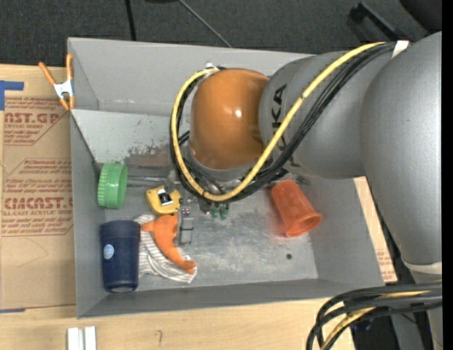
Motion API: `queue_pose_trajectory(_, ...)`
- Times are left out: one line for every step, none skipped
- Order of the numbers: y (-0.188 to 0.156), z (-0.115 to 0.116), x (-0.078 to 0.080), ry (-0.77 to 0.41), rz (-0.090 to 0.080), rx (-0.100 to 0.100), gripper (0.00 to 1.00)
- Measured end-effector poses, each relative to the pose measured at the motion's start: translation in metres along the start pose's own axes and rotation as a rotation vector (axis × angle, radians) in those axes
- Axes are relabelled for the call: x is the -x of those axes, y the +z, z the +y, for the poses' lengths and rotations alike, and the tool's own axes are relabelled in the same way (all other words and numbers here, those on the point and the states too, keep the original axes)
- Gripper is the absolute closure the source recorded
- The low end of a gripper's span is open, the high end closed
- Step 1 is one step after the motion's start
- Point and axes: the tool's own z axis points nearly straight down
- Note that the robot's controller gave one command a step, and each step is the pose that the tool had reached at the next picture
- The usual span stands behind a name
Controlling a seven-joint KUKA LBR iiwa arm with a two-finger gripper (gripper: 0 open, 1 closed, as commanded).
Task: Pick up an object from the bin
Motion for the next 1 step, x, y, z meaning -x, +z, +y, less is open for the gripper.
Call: queue_pose_trajectory(0.0616,-0.0158,-0.0065,-0.122,0.005,-0.002,0.0)
